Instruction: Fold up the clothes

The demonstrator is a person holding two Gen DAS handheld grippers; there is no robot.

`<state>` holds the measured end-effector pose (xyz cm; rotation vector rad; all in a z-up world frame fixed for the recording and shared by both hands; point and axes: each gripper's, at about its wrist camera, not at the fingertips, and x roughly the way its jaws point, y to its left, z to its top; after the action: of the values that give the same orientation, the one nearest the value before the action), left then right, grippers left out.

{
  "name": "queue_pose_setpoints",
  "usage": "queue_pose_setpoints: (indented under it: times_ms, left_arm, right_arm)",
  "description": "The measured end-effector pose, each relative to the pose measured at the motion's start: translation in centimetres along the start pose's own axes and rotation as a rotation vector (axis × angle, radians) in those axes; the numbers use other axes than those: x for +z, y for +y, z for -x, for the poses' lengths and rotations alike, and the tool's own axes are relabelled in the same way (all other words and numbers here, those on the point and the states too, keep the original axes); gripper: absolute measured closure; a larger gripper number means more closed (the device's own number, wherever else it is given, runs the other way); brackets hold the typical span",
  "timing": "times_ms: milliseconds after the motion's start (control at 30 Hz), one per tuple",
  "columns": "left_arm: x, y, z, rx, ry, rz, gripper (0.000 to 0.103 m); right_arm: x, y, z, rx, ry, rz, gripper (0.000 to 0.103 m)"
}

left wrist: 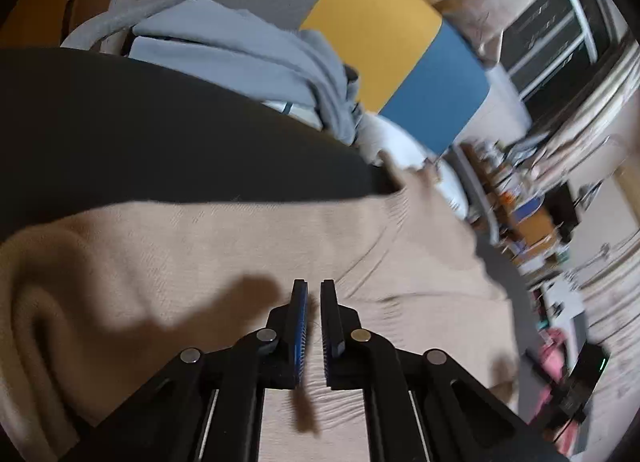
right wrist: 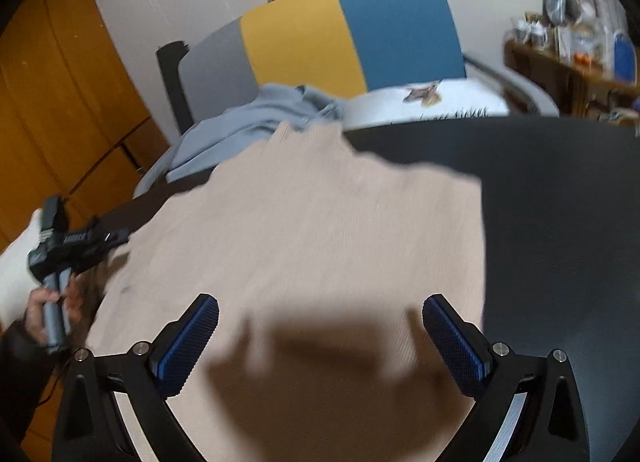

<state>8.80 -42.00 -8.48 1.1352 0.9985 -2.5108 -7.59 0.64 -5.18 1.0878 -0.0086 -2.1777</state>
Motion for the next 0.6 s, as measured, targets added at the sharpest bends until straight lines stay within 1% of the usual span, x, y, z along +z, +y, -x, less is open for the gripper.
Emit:
queue_pose_setpoints:
  times_ms: [33,67,100,133,167,200,233,300,400,467,533,567,600]
  left_arm:
    - [-0.2,-0.2,0.2,0.005,-0.006,-0.015,0.1]
    - [-0.5,-0.5,0.6,-0.005,-0.023,-0.032,0.097]
    - [-1.0,-1.0,1.3,-0.038,-0.051,-0.051,0.087]
    - [-1.4,-1.5,1.8,-0.072,-0.071,-0.067,0.084]
    - [-1.7,-2.1,1.8,-0.08,-0.067,-0.1,0.082]
    - [-2.2,-3.0,1.5,-0.075,-0.053,-0.147,0.082]
    - [-2.4,-3.3,1.1,-0.061,-0.04,-0.171,0.082]
    - [-2.8,-3.4,0.1,-0.019,-0.016,-0.189,0.082]
    - [-3.3,-3.5,-1.5,0.044,0.02,-0.215,0.081]
    - [-3.3,-3.5,-1.4,0.055,0.031,-0.204,0.082]
    - [-3.2,-4.3,-1.0,0.094,0.022,-0.252,0.074]
    - [-3.1,-4.9,-0.8,0.104,0.017,-0.281,0.06]
    - [-2.7,-5.4,-0.6,0.086,0.018,-0.298,0.047]
  right_arm:
    - [0.2,-0.2,-0.5,-0.016,0.007,0.0,0.0]
    - [0.3,-0.4,-1.1,-0.032,0.014,-0.001,0.0]
    - [0.5,-0.7,-1.6,-0.048,0.021,-0.001,0.0]
    - [0.7,-0.9,-2.1,-0.064,0.027,-0.001,0.0]
    - [0.8,-1.1,-2.7,-0.08,0.034,-0.002,0.0]
    - [1.0,-1.3,-3.2,-0.096,0.041,-0.002,0.0]
    - [1.1,-1.6,-3.7,-0.112,0.048,-0.002,0.0]
    - [1.5,-2.0,-4.8,-0.144,0.062,-0.003,0.0]
    - [1.5,-1.9,-5.1,-0.168,0.069,0.012,0.0]
    - [1.5,-1.9,-5.1,-0.176,0.073,0.019,0.0]
    - [1.6,-1.9,-5.1,-0.171,0.079,0.025,0.0]
    - [1.7,-1.9,-5.2,-0.162,0.087,0.034,0.0]
    - [1.8,-2.0,-5.2,-0.153,0.102,0.05,0.0]
